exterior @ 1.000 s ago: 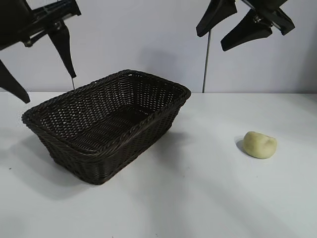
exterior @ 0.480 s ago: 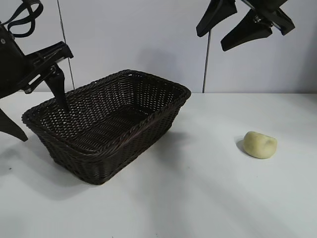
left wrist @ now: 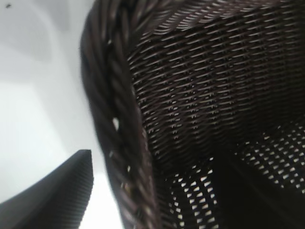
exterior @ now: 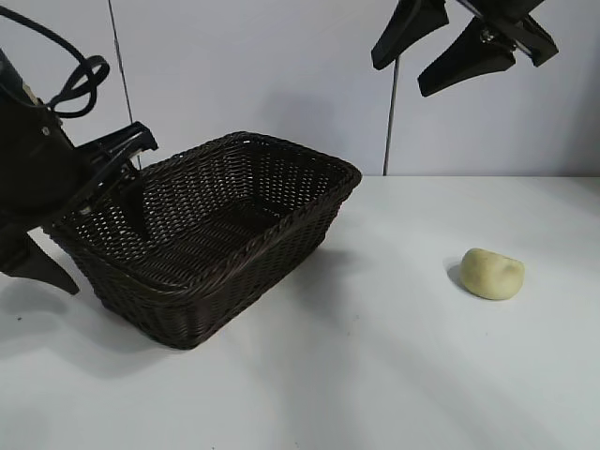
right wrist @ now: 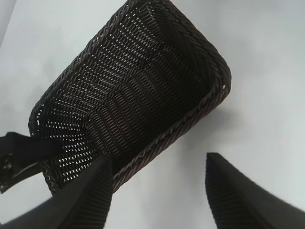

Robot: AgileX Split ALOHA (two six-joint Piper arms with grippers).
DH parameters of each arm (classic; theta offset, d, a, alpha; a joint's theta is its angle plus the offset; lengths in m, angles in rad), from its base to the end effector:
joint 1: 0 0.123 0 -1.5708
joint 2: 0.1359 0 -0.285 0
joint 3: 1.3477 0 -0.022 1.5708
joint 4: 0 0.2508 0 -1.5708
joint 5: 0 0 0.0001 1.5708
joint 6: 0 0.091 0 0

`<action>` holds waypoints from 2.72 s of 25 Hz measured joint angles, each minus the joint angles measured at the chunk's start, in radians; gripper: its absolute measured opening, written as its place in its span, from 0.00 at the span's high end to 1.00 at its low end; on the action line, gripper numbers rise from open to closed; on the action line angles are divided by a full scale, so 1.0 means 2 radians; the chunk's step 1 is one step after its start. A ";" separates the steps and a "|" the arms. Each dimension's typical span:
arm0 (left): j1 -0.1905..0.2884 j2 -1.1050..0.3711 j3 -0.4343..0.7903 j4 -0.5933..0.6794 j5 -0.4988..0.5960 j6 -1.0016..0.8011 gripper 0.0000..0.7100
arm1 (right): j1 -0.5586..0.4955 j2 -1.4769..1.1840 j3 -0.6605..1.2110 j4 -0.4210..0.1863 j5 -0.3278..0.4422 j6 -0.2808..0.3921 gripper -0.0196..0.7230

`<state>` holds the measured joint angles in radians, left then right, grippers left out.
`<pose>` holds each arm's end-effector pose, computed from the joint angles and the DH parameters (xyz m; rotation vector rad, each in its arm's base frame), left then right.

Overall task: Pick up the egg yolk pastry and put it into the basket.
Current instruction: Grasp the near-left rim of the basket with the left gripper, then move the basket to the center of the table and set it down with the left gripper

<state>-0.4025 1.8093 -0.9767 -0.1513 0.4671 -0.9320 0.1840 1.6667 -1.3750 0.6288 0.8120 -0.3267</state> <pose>0.3063 -0.1371 0.1494 -0.9250 2.7346 -0.4279 0.3526 0.1052 0.3059 -0.2479 2.4712 0.6835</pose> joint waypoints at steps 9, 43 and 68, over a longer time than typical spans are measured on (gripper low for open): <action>0.001 0.000 0.000 -0.014 -0.009 -0.005 0.86 | 0.000 0.000 0.000 0.000 0.000 0.000 0.40; 0.093 0.039 -0.161 -0.167 0.212 0.451 0.86 | 0.000 0.000 0.000 0.000 0.000 0.000 0.40; 0.093 0.092 -0.239 -0.164 0.257 0.563 0.86 | 0.000 0.000 0.000 0.000 0.001 0.000 0.40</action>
<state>-0.2155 1.9938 -1.4546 -0.4784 0.9801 0.1939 0.1840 1.6667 -1.3750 0.6288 0.8139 -0.3267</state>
